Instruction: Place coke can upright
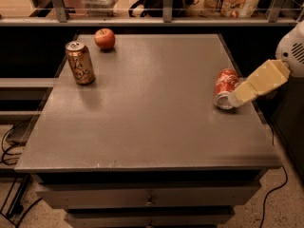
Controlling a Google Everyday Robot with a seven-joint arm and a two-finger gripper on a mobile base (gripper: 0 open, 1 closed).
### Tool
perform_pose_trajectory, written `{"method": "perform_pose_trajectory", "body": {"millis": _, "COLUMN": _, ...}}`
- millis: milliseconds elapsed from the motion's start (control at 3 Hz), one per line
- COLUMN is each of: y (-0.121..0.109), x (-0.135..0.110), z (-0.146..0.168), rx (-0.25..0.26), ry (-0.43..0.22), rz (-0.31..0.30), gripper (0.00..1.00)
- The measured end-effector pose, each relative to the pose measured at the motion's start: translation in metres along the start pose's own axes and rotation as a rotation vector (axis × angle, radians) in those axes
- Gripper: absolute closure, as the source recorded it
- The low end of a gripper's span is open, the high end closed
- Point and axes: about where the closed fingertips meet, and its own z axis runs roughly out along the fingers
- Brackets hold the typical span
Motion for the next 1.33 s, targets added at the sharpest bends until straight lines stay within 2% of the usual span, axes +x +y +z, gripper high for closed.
{"method": "perform_pose_trajectory", "body": {"millis": 333, "y": -0.017, "x": -0.011, "z": 0.018, "rx": 0.015, "ry": -0.026, "rz": 0.172, "gripper": 0.0}}
{"method": "perform_pose_trajectory", "body": {"millis": 667, "y": -0.033, "x": -0.021, "z": 0.035, "rx": 0.031, "ry": -0.018, "rz": 0.285, "gripper": 0.0}}
{"method": "perform_pose_trajectory", "body": {"millis": 1000, "y": -0.047, "x": -0.031, "z": 0.055, "rx": 0.03, "ry": 0.01, "rz": 0.342, "gripper": 0.0}}
{"method": "perform_pose_trajectory", "body": {"millis": 1333, "y": -0.055, "x": -0.044, "z": 0.076, "rx": 0.009, "ry": 0.047, "rz": 0.354, "gripper": 0.0}}
